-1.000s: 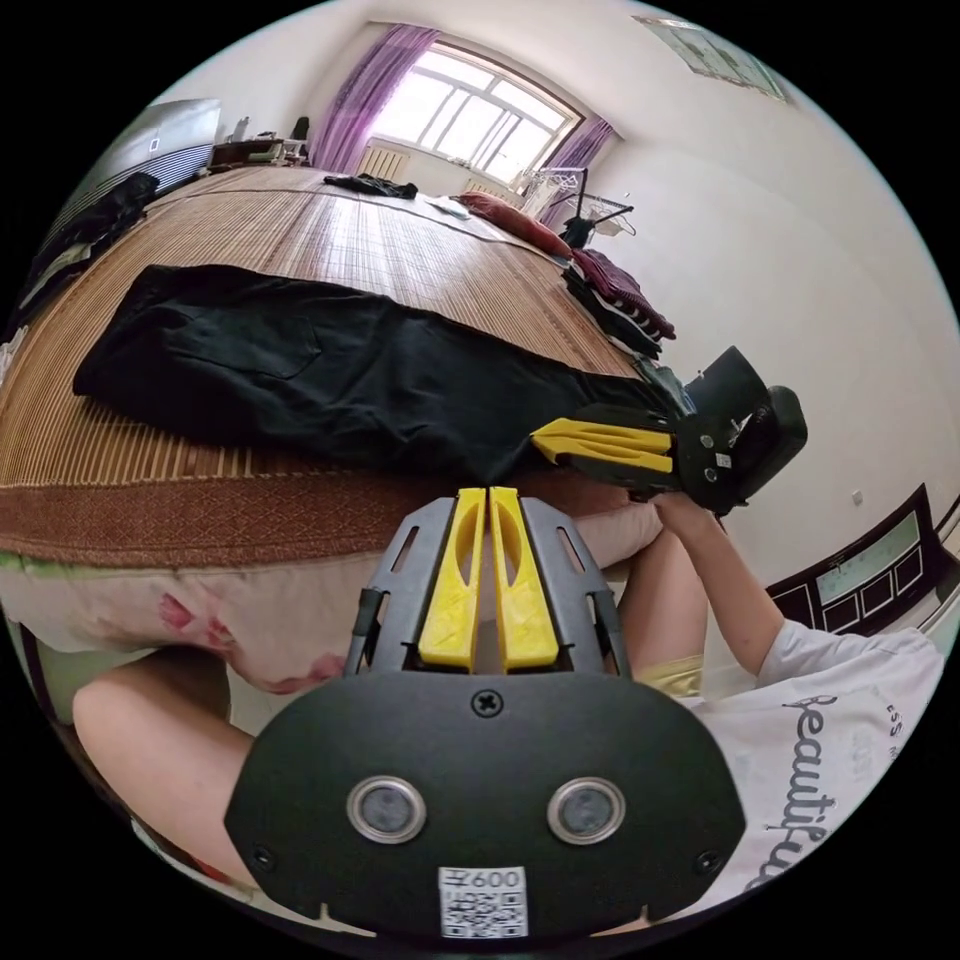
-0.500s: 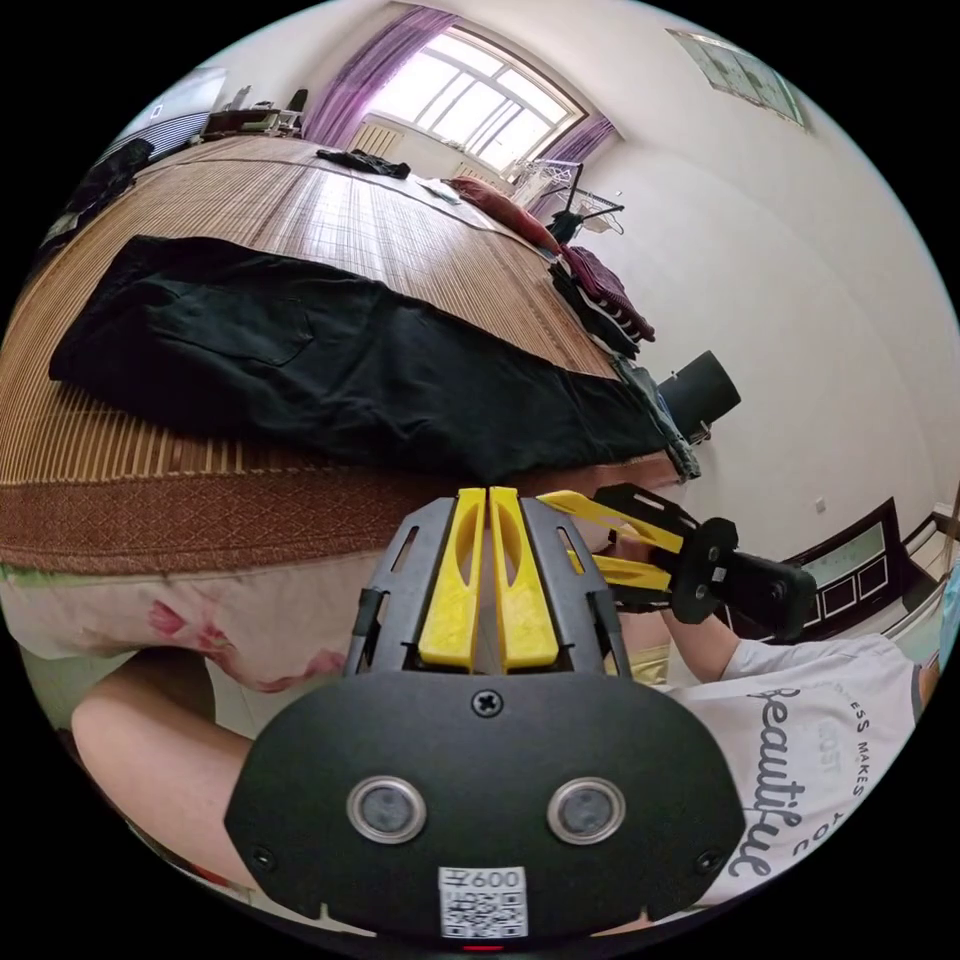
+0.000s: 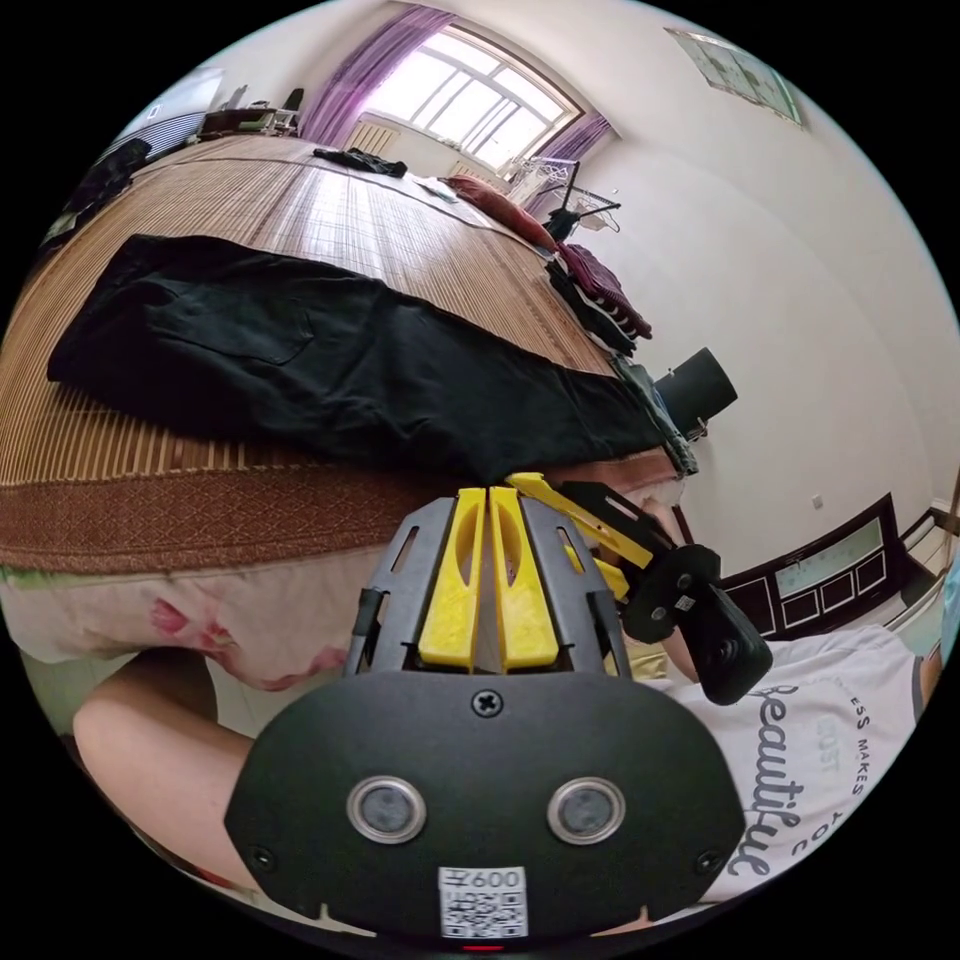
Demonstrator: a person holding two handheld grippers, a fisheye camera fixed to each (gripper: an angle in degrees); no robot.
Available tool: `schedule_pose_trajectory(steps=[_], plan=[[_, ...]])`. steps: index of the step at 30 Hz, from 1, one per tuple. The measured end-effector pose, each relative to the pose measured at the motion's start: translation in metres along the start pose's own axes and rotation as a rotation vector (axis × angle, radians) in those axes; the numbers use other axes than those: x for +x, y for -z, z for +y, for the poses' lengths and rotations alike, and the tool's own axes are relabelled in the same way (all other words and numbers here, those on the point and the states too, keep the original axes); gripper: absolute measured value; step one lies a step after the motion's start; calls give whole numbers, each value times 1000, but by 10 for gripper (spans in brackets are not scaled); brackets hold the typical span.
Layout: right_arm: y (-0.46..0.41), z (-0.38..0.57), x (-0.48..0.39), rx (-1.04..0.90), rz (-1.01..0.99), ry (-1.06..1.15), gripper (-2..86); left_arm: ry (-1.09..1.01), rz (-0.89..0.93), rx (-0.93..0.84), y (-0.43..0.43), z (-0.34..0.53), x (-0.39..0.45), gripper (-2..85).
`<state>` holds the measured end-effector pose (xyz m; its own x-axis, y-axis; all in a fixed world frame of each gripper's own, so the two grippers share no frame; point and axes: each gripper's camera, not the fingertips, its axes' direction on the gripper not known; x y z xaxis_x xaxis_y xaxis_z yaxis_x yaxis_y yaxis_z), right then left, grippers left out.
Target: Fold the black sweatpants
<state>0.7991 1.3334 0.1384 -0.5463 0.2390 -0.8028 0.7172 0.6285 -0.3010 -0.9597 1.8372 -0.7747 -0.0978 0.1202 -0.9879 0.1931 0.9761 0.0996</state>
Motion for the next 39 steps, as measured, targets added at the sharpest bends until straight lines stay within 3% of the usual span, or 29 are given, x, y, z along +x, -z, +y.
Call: schedule_pose_trajectory(steps=[12, 19, 22, 24, 27, 32, 34, 39], plan=[[-29, 34, 13, -63, 18, -4, -1, -53, -16, -16, -36, 102, -33, 7], [-29, 65, 63, 8, -135, -250, -8, -128, -5, 15, -66, 203, -45, 16], [-27, 83, 84, 67, -204, -338, -8, -274, -235, -16, -85, 258, -32, 31], [-29, 92, 96, 84, -248, -378, -9, -520, -539, -42, -121, 310, 5, 48], [-31, 98, 111, 102, -291, -423, -9, -792, -820, 35, -173, 378, 44, 63], [-34, 89, 115, 90, -275, -410, -9, -1127, -905, 9, -246, 464, 58, 67], [-36, 85, 116, 88, -273, -410, -9, -1174, -975, -1, -268, 488, 51, 64], [-41, 72, 114, 91, -279, -398, -9, -1245, -938, 14, -303, 548, 35, 30]])
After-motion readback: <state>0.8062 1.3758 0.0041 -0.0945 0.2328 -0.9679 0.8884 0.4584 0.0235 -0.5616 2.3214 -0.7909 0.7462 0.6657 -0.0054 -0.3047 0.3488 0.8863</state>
